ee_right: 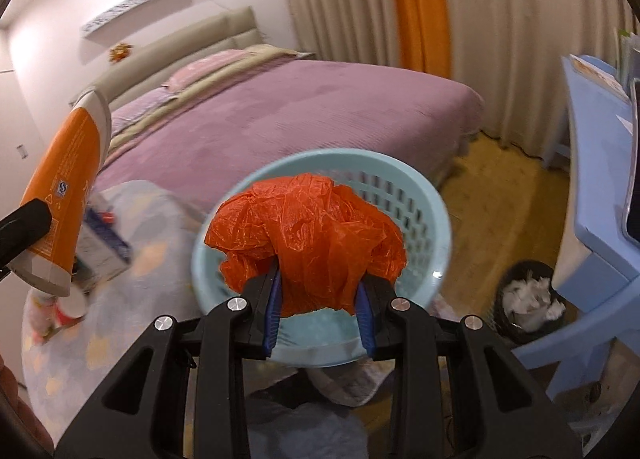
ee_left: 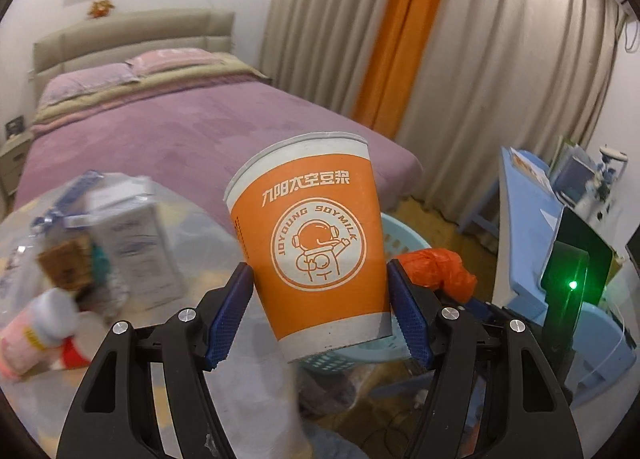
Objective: Collect trash
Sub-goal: 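Carry the bag and cup to the blue basket and open both tools to drop them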
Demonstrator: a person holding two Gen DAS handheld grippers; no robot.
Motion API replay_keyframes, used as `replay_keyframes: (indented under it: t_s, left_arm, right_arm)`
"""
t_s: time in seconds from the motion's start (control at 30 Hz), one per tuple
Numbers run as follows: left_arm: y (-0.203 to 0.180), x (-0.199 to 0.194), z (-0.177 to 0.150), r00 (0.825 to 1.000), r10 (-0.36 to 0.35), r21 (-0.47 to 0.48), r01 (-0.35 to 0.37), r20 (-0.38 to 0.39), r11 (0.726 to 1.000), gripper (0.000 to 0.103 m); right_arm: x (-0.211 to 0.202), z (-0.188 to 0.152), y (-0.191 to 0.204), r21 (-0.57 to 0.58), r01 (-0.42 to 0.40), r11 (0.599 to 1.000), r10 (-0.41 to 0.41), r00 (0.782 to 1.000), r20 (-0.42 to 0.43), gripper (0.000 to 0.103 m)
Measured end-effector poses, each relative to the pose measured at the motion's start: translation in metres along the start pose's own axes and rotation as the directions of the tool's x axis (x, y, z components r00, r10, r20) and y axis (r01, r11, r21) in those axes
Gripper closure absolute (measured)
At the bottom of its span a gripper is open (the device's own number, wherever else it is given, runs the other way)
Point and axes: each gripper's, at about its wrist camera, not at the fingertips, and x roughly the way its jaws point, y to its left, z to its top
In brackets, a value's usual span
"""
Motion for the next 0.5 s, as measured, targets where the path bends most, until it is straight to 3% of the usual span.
replay_keyframes:
  t_s: [0.23,0.43,0.5]
  left_arm:
    - [-0.015,0.054,-0.011,0.994,-0.042,0.009,0.043,-0.099,0.999,0.037]
    - [-0.015,0.082,-0.019,0.987,-0.044,-0.006,0.043,-0.155,0.999,0.037]
    - [-0.011,0.083,-0.021,0.985,-0.049,-0.009,0.049,-0.165,0.999,0.037]
  right_arm:
    - [0.039,-0.009,-0.014,0.010,0.059,0.998,-0.058,0.994,-0.091,0.072]
    - [0.054,-0.015,-0.016,-0.012,0.080,0.997,-0.081,0.990,-0.115,0.071]
    - [0.055,-0.016,-0.017,-0.010,0.072,0.997,-0.073,0.990,-0.121,0.058]
